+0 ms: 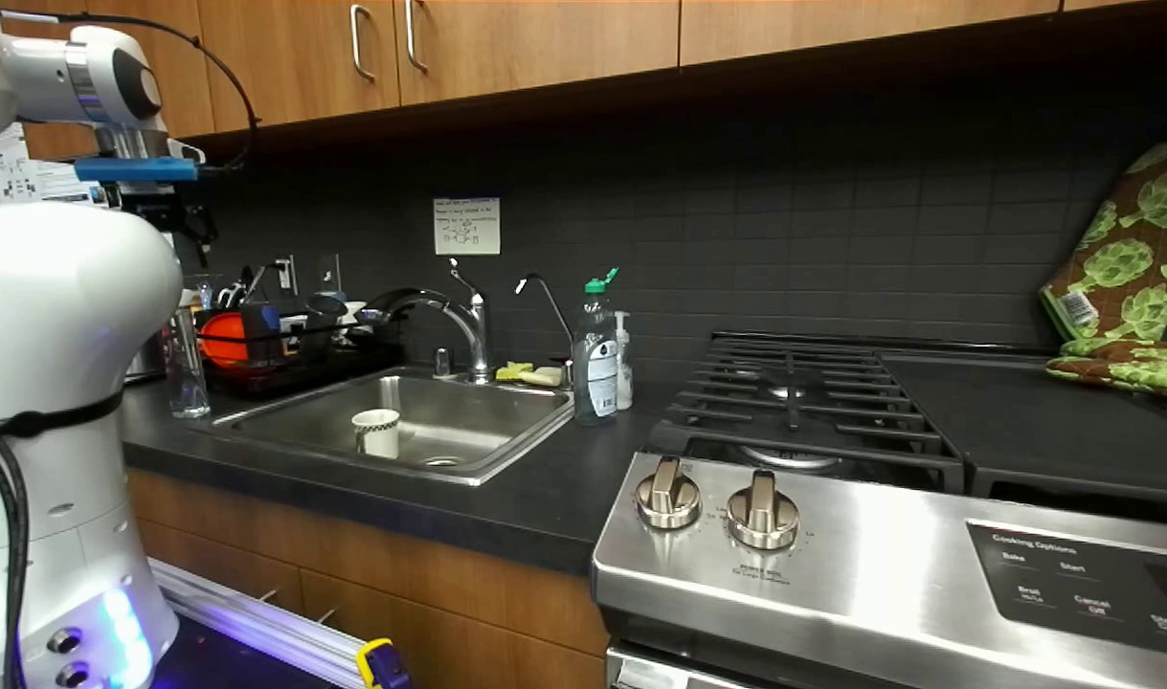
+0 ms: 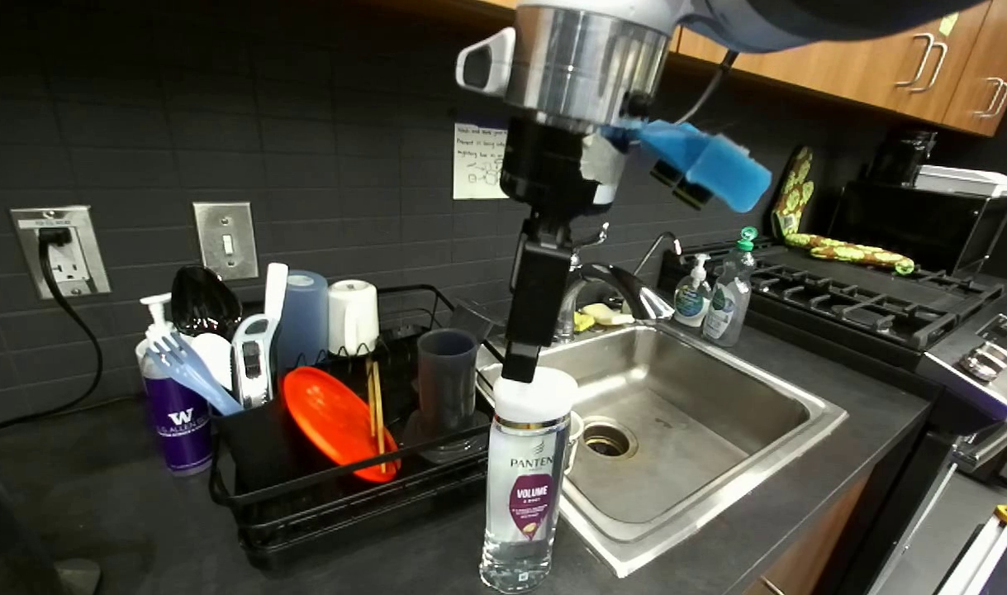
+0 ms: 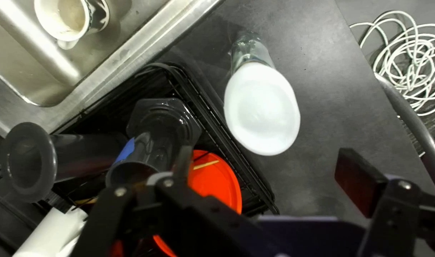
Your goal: Move the water bottle to the left
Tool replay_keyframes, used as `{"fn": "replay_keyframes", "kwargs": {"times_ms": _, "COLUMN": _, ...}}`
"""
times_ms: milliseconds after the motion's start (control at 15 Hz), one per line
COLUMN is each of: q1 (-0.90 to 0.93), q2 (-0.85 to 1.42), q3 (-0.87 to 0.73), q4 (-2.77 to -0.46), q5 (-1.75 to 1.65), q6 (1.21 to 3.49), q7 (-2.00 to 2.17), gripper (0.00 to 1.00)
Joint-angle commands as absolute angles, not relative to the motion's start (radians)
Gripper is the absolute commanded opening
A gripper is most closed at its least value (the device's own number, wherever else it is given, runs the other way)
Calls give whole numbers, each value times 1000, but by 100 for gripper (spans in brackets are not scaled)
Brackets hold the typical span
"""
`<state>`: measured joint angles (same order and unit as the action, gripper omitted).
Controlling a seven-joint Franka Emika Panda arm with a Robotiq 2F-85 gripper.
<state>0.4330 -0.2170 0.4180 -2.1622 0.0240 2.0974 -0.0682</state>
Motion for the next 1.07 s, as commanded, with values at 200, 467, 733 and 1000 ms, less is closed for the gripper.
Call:
{"fn": "replay_keyframes", "kwargs": {"times_ms": 200, "q1": 421, "q2": -270, "q3": 374, "q4": -2157, "q5": 93, "q6": 2053, "q7": -83, "gripper": 100}}
{"fn": "replay_keyframes", "kwargs": {"times_ms": 467, "q1": 408, "q2": -310, "q3": 352, "q4": -2174, "q5": 108, "q6": 2057, "q7": -74, "gripper": 100}}
{"fn": "replay_keyframes", "kwargs": {"times_ms": 733, "q1": 393, "q2": -353, "q3": 331, "q4": -2191, "q5": 112, "q6": 2066, "q7": -71, "gripper": 100}}
{"fn": "replay_keyframes", "kwargs": {"times_ms": 1000, "q1": 376, "q2": -398, "q3": 314, "q4": -2218, "q5": 105, "q6": 2078, "q7": -61, "gripper": 100}}
